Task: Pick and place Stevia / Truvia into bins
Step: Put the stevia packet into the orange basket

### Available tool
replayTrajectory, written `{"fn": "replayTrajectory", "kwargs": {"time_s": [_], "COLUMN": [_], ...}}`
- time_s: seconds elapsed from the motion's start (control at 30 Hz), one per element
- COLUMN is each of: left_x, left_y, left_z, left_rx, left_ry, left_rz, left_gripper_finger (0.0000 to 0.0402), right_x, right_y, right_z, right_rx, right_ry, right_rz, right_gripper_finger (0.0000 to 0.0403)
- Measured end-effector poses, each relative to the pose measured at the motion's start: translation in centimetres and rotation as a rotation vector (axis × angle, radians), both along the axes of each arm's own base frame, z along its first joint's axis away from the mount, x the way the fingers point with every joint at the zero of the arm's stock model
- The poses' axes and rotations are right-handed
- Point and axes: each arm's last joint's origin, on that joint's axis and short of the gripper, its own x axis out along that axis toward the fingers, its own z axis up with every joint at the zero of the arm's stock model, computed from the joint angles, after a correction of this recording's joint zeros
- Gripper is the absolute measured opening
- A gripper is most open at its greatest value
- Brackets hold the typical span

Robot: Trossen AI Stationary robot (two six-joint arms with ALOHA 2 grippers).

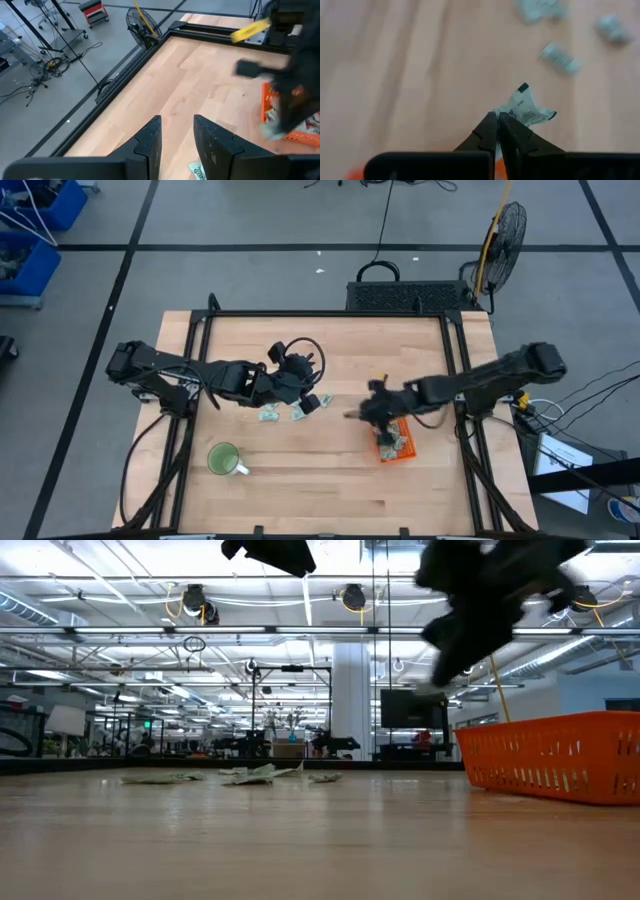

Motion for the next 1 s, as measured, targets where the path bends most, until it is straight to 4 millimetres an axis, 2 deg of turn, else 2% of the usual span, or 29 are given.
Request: {"fn": "replayTrajectory", "kwargs": {"time_s": [0.17,0.27,0.4,0.67,1.0], "left_x": [0.0,0.0,0.0,0.0,0.0], "left_y": [0.0,0.0,0.0,0.0,0.0], "left_z": [0.0,0.0,0.0,0.0,0.0], "left_rx": [-0.001,-0.003,-0.003,-0.002,-0.002], "left_ry": [0.000,0.000,-0.001,-0.001,0.000], "left_rz": [-0.001,-0.004,-0.005,-0.005,-0.005], "left_gripper_finger": [0.0120,0.0120,0.0120,0.0120,0.0120], "right_x": [-3.3,-4.7,-6.0,-6.4,-6.6], "right_y": [3.2,4.8,5.8,6.6,6.7], "right_z": [0.7,-0.3,-1.7,-1.9,-1.9], "right_rx": [0.070,0.099,0.117,0.136,0.201], "right_ry": [0.104,0.134,0.181,0.180,0.229], "right_rz": [0.016,0.032,0.025,0.036,0.054], "right_gripper_finger": [0.0003,0.0005,0.0005,0.0010,0.0066]}}
